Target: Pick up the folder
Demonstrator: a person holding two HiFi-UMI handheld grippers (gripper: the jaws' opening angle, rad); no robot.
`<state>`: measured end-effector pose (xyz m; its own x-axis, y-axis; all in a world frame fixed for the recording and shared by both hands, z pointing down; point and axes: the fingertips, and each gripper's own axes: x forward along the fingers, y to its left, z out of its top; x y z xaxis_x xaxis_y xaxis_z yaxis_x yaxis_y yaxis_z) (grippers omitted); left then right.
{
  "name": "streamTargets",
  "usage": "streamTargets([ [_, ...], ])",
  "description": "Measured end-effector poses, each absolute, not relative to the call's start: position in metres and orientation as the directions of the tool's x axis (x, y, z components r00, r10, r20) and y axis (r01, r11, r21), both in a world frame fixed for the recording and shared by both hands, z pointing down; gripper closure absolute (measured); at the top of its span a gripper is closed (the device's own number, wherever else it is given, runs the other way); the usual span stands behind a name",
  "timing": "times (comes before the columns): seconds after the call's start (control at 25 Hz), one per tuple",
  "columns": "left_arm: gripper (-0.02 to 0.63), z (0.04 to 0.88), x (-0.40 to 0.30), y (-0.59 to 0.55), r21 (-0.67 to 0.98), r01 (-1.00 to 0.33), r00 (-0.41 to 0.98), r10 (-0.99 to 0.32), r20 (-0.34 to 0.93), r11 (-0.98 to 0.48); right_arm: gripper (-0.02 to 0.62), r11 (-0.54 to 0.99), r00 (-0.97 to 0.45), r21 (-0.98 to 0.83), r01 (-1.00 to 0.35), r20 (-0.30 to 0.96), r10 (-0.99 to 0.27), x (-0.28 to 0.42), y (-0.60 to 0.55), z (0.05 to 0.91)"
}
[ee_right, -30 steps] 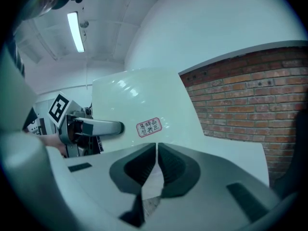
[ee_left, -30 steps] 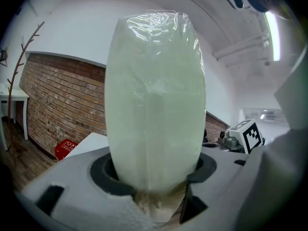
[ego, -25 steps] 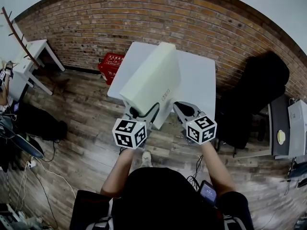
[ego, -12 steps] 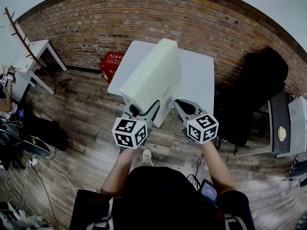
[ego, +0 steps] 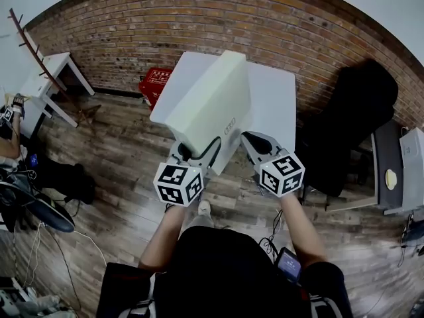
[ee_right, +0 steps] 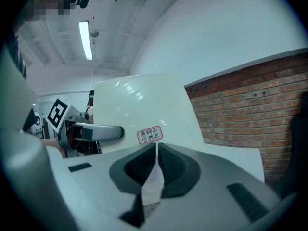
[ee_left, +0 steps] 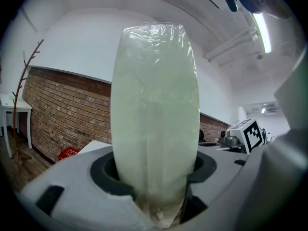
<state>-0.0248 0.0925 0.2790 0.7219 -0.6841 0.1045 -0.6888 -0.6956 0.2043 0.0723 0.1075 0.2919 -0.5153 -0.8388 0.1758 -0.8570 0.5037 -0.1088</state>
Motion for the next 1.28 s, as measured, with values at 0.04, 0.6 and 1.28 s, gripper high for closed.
streamTargets([
  [0.04,0.325,0.279,-0.024,0.096,0.203,-0.689,0.722,-0.684,0.104,-0.696,0.558,0.506,-0.517,-0.108,-0.856,0.173,-0.838,0.072,0.11,0.292],
  [0.6,0.325,0.273,-0.028,0.124,0.2,-0.689,0.721,-0.687,0.088,-0.697,0.558,0.505,-0.513,-0.09,-0.859,0.136,-0.848,0.07,0.13,0.278],
  [1.28,0.325,0.276,-0.028,0.122,0.206,-0.68,0.731,-0.672,0.12,-0.703,0.568,0.473,-0.477,-0.064,-0.879,0.126,-0.87,0.07,0.129,0.273],
])
